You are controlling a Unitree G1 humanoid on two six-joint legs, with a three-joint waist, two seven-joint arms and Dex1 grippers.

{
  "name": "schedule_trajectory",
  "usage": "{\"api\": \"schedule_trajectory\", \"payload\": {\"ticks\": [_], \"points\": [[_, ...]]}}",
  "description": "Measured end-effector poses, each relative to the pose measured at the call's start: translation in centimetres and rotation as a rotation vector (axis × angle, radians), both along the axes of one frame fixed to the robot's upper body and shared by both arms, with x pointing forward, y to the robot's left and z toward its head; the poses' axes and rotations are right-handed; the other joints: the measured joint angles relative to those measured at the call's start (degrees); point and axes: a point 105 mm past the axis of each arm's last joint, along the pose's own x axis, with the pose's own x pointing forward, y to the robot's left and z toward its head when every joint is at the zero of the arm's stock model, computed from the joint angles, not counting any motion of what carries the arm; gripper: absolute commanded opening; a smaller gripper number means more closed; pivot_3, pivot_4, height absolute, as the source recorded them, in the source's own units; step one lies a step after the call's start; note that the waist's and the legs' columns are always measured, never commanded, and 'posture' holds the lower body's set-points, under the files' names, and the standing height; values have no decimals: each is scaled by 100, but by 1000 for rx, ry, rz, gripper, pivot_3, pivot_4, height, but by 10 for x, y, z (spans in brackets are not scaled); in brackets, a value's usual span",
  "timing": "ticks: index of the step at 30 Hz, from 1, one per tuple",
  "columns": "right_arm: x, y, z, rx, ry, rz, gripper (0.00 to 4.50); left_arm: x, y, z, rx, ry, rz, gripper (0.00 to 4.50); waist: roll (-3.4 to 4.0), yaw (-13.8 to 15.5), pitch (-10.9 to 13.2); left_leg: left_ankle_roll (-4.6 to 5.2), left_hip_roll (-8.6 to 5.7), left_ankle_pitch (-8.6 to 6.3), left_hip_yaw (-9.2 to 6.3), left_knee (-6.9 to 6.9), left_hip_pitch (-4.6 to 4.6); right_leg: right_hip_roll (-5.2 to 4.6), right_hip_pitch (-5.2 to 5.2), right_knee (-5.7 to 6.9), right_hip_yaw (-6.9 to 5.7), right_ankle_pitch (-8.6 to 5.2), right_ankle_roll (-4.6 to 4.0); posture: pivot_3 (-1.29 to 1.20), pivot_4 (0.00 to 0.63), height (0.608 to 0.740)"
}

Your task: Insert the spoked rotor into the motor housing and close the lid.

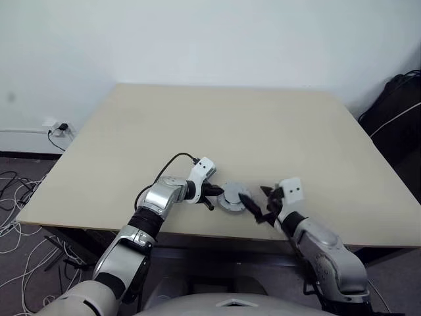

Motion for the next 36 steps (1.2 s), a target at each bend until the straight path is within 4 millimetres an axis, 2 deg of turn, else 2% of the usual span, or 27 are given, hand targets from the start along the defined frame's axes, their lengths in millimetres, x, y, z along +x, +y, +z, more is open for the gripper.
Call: {"api": "schedule_trajectory", "payload": {"ticks": [2,5,9,15,25,36], "points": [[7,-9,-7,101,61,-103,4482,-1,0,0,-2,-1,-1,0,3,2,-2,1,0,0,0,-3,-1,0,-1,-1,2,15,-25,0,0,740],[5,-16,-27,156,177,-167,4482,-1,0,0,-7,-1,-5,0,8,9,-5,3,-1,-2,1,-11,-2,0,-6,-4,5,19,-39,0,0,740],[4,-7,-44,224,275,-152,4482,-1,0,0,-7,0,-5,0,21,0,-9,3,-2,-2,3,-16,-2,0,-8,-4,6,17,-44,0,0,740],[9,14,-49,368,335,-99,4482,-2,0,0,-15,5,0,0,26,-1,-12,5,-3,-1,3,-16,-1,1,-7,-5,5,17,-44,0,0,740],[9,14,-55,496,385,-110,4482,-2,2,-1,-19,7,13,0,38,-29,-23,5,-5,-2,3,-14,0,2,-4,-6,7,18,-42,0,0,740],[-4,19,-55,665,475,-21,4482,-3,6,-1,-14,2,18,0,51,-107,-36,13,-2,1,3,-22,0,2,-8,-6,9,15,-47,0,0,740]]}}
